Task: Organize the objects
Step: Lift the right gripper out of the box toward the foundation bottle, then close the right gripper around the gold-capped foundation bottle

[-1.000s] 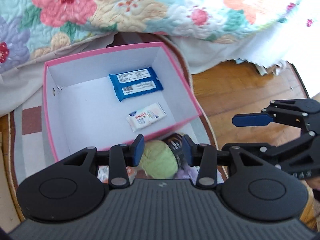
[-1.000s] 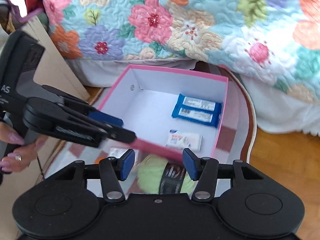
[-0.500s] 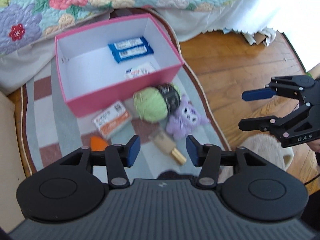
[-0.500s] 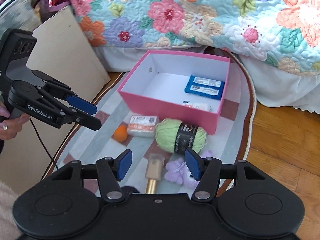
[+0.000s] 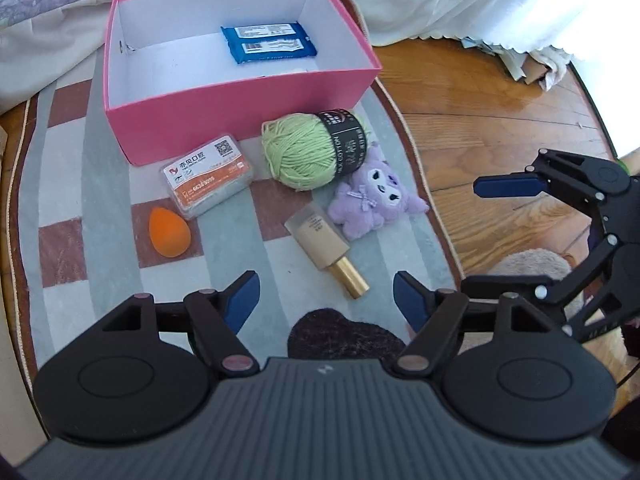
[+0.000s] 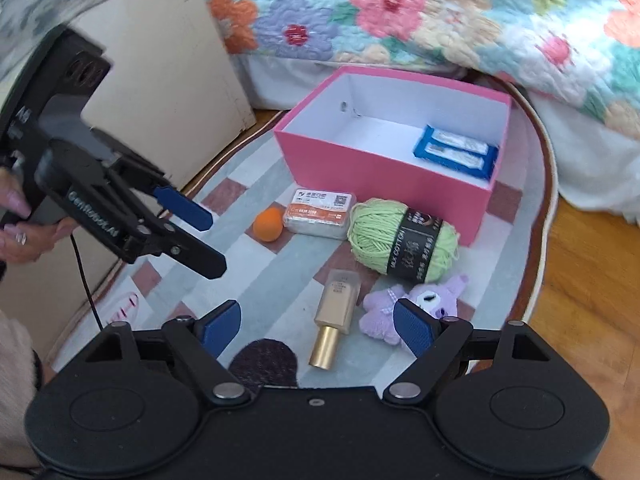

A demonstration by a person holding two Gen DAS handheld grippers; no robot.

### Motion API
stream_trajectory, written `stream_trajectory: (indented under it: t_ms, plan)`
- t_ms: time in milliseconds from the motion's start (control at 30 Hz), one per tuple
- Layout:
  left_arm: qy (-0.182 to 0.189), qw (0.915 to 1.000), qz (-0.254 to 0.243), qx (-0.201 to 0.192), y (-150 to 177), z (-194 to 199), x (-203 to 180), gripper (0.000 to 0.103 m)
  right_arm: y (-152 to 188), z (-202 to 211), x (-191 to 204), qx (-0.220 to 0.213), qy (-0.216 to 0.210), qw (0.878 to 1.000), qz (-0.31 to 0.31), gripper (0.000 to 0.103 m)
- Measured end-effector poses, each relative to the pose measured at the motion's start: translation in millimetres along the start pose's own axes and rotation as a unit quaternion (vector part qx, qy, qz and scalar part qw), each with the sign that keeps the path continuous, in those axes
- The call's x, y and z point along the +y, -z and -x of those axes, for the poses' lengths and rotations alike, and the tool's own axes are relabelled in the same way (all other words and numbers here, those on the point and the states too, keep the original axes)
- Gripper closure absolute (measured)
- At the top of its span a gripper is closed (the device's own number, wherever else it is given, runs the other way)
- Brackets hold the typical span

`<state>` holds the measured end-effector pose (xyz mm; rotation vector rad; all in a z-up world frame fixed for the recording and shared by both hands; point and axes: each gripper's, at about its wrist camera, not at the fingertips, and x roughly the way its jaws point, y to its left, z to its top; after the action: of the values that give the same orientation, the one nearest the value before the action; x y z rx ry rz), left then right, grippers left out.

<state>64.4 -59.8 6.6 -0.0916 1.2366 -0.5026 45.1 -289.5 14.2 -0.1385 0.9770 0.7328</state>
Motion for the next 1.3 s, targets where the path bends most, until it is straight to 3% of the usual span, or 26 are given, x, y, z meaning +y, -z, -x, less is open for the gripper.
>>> stream_trajectory:
  t_ms: [167, 233, 300, 633, 733, 900, 1033, 1067, 1133, 1200, 1233, 1300]
  plan:
    - [-0.008, 0.9991, 0.028, -0.03, 9, -15, 6, 0.024, 5, -21, 6, -0.005, -0.008, 0.999, 0.034, 0.017]
    - [-0.012, 0.9977, 0.032, -0.059, 13, -19, 8, 0.006, 6, -31, 6, 0.006, -0.011, 0.999, 0.036, 0.017]
    - [-0.021, 0.996, 0.035, -0.079, 15, -24, 9, 0.006, 8, -43, 8, 0.012, -0.002, 0.999, 0.049, 0.017]
    - [-0.014, 0.9972, 0.032, -0.065, 14, -67, 11, 0.006, 8, -93, 21, 0.038, -0.003, 0.995, 0.094, 0.021]
    - [-0.006, 0.9967, 0.04, -0.071, 12, -79, 14, 0.009, 4, -108, 14, 0.048, -0.005, 0.996, 0.07, 0.021]
    - [0.021, 0.9929, 0.1, -0.061, 7, -96, 33, 0.01, 7, -133, 0, 0.073, -0.002, 0.997, 0.013, 0.022]
    - [0.012, 0.9948, 0.081, -0.06, 7, -107, 28, 0.024, 13, -148, -6, 0.096, 0.019, 0.995, -0.019, 0.028]
    - [0.016, 0.9951, 0.077, -0.06, 7, -110, 27, 0.027, 15, -151, -6, 0.1, 0.032, 0.994, -0.016, 0.038]
    - [0.014, 0.995, 0.08, -0.058, 7, -117, 24, 0.05, 17, -156, -3, 0.11, 0.046, 0.993, -0.009, 0.046]
    - [0.025, 0.9938, 0.096, -0.05, 9, -124, 26, 0.057, 18, -158, -6, 0.112, 0.047, 0.992, -0.022, 0.059]
    - [0.036, 0.9924, 0.106, -0.05, 10, -127, 28, 0.068, 18, -158, -9, 0.112, 0.041, 0.992, -0.035, 0.06]
    - [0.06, 0.9888, 0.127, -0.05, 15, -132, 33, 0.075, 19, -156, -16, 0.111, 0.032, 0.991, -0.063, 0.061]
